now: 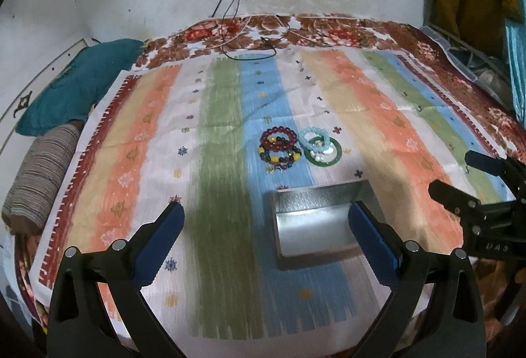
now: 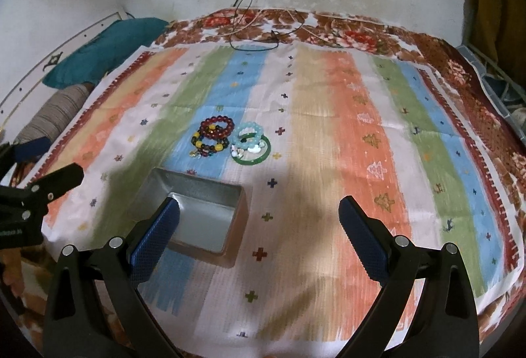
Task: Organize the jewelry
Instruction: 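Move both tools toward the bracelets beside the silver tin, then lower both open tools over the red and light blue bead bracelets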
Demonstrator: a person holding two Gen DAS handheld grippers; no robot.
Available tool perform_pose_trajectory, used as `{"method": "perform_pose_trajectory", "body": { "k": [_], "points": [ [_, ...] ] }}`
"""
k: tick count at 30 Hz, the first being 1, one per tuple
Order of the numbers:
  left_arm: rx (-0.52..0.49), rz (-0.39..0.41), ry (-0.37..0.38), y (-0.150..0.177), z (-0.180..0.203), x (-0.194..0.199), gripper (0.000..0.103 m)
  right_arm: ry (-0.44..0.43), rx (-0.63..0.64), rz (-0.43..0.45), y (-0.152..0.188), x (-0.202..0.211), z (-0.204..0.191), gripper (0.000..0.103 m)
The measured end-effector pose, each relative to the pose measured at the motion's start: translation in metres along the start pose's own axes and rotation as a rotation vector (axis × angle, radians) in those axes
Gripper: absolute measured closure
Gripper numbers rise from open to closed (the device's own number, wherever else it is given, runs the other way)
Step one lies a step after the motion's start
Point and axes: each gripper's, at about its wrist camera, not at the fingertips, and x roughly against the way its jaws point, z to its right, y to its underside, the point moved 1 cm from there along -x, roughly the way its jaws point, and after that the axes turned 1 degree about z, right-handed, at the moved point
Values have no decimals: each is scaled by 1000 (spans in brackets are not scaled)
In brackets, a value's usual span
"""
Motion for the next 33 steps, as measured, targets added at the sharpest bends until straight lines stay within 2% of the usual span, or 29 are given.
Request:
{"method": "perform_pose_trajectory", "body": {
  "k": [8,13,33],
  "points": [
    [23,-23,-11,-22,-5,-19,6,-5,7,-4,-22,-15,-3,5],
    [61,-80,8,-29,-14,-40,6,-3,6,-14,-32,-26,-3,5],
    [65,-124,-36,-60,-17,-90,6,-11,-19,-80,-54,-74,2,5]
  ]
}}
